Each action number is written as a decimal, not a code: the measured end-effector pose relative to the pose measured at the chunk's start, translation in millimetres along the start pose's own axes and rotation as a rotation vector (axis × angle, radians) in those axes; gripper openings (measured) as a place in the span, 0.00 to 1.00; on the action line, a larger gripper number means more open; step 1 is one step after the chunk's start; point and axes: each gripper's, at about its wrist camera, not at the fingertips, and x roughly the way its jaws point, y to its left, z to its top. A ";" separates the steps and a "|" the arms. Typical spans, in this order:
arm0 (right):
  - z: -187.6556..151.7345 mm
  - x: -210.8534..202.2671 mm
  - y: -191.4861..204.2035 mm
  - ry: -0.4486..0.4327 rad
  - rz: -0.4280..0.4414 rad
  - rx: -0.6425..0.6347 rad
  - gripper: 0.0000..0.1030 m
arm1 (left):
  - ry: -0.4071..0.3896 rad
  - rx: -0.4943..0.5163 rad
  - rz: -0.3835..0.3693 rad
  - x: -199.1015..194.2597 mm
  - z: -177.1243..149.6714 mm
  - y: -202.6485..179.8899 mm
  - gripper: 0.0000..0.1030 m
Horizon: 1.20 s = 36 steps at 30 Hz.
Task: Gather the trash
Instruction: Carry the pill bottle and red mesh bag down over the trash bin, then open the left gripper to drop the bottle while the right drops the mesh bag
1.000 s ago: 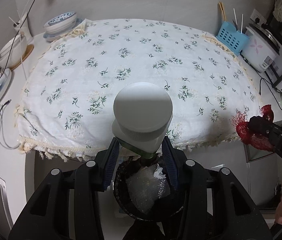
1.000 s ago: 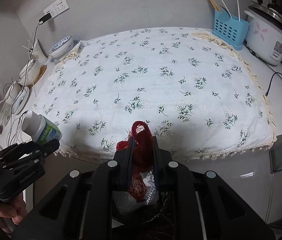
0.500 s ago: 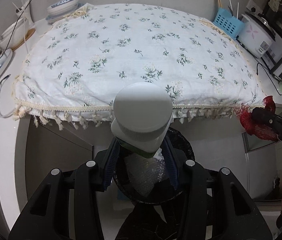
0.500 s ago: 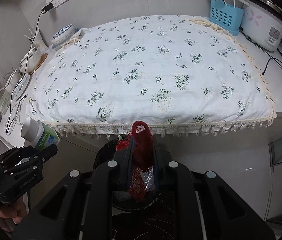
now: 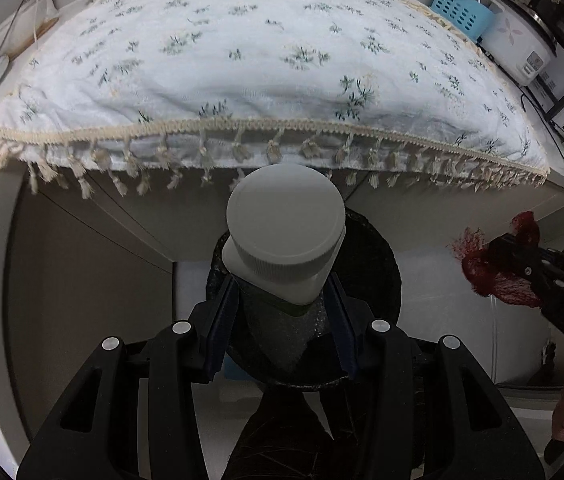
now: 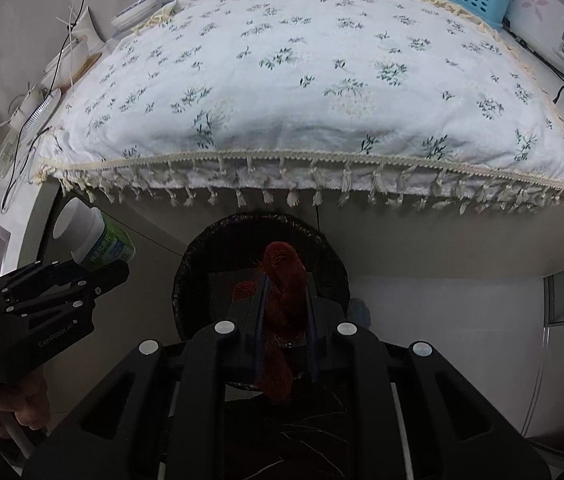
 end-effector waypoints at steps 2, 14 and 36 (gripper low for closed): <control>-2.8 12.2 -0.8 0.016 -0.003 -0.001 0.15 | -0.006 0.003 0.001 8.5 -3.2 -0.2 0.42; -2.8 40.5 -6.1 0.057 -0.004 -0.006 0.15 | 0.038 0.017 0.024 57.4 -5.0 -8.5 0.42; 5.7 51.5 1.0 0.078 0.009 -0.013 0.16 | -0.013 0.017 0.028 47.2 7.2 -12.1 0.91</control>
